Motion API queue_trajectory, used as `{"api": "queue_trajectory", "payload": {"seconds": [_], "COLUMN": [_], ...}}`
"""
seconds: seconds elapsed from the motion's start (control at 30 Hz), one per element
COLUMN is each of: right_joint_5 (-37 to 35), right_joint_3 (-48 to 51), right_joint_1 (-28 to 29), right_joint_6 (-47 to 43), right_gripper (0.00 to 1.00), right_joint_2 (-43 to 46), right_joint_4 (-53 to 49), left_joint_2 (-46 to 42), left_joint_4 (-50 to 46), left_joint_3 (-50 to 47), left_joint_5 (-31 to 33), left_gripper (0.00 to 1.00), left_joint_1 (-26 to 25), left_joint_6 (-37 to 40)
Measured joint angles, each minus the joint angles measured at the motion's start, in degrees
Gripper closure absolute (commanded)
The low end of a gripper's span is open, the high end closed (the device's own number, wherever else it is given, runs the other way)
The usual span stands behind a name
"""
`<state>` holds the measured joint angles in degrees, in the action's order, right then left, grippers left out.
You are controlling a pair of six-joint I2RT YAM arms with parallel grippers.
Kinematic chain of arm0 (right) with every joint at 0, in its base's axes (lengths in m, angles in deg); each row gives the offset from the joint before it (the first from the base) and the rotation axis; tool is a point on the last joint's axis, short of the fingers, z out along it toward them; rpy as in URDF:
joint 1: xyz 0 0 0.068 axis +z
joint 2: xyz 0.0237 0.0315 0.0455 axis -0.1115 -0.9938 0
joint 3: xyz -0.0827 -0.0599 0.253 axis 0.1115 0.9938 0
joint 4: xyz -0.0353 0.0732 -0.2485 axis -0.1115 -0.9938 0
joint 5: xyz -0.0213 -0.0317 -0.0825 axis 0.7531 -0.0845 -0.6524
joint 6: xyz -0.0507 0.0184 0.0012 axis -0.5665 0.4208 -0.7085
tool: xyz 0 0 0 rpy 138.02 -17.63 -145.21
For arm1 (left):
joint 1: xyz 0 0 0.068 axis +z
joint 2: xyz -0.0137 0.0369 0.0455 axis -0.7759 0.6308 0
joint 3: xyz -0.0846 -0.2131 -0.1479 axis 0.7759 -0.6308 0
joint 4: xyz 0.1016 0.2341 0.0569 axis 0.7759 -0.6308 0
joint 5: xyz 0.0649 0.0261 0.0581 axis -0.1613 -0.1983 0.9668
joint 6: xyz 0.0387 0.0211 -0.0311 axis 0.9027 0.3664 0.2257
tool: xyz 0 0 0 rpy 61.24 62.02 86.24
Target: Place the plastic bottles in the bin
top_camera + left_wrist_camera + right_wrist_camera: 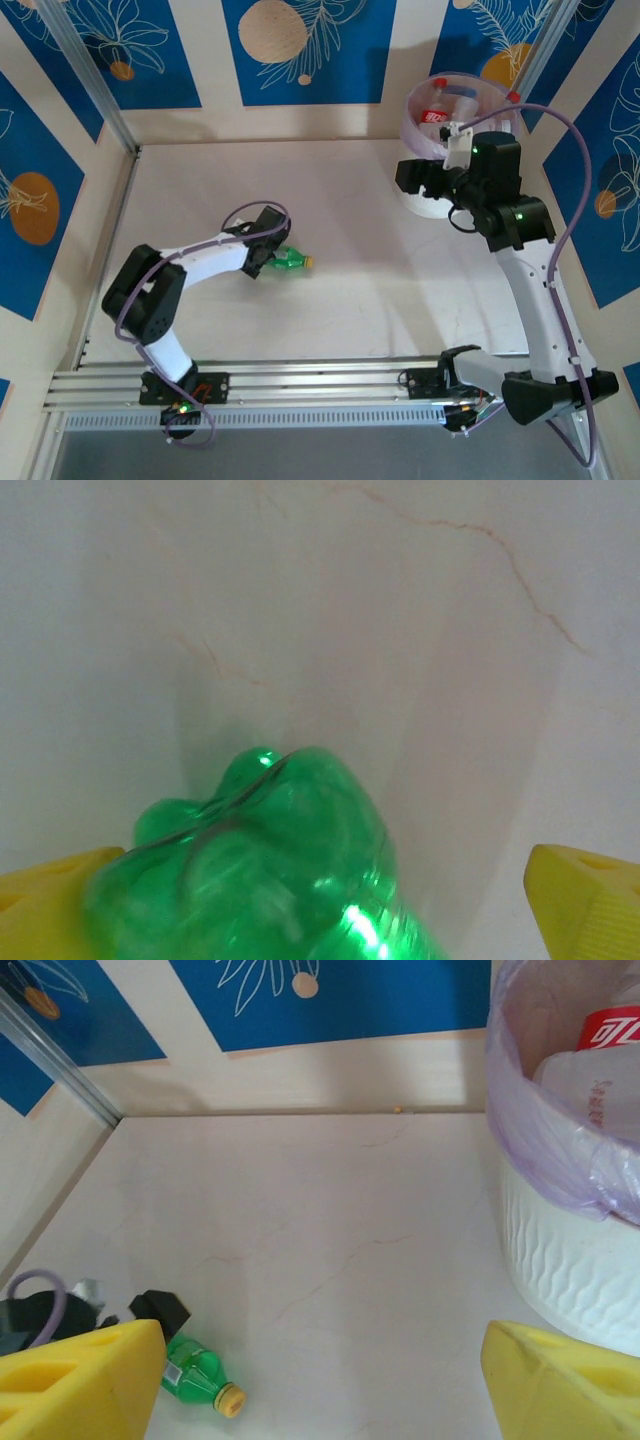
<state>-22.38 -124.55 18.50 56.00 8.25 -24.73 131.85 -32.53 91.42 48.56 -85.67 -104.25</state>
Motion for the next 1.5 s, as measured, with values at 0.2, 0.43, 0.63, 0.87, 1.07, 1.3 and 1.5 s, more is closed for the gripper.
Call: {"api": "queue_trajectory", "payload": {"seconds": [0.2, 0.43, 0.63, 0.87, 1.07, 1.3, 1.5], "right_joint_5": [1.25, 4.74, 6.16, 8.59, 6.75, 1.51, -2.16], "right_joint_3": [5.88, 9.14, 9.20, 12.48, 15.13, 13.18, 3.89], "right_joint_1": [3.15, 5.44, 9.31, 16.59, 18.34, 18.51, 20.35], "right_joint_6": [-0.09, -0.22, 0.31, 2.67, 3.67, -1.01, -7.13], "right_gripper": [0.17, 0.17, 0.17, 0.16, 0.17, 0.17, 0.17], "right_joint_2": [1.77, 2.29, 2.32, -1.55, -9.51, -19.54, -37.20], "right_joint_4": [-1.14, -3.23, -5.62, -4.02, 0.09, 9.97, 13.18], "left_joint_2": [2.29, 1.92, -2.05, -8.66, -10.38, -9.88, -22.29], "left_joint_4": [1.07, 3.54, 4.81, 4.17, 2.12, 3.30, 0.79], "left_joint_3": [0.11, 0.02, 0.04, 4.55, 7.61, 3.04, -5.49], "left_joint_5": [-0.59, -1.53, -3.98, -11.47, -12.94, -13.25, -14.21], "left_gripper": [0.20, 0.30, 0.30, 0.25, 0.14, 0.06, 0.05], "left_joint_1": [0.00, 0.00, 0.42, 1.95, 2.21, 4.37, 12.74], "left_joint_6": [-1.79, -1.14, 2.45, 15.78, 22.97, 19.80, 21.84]}}
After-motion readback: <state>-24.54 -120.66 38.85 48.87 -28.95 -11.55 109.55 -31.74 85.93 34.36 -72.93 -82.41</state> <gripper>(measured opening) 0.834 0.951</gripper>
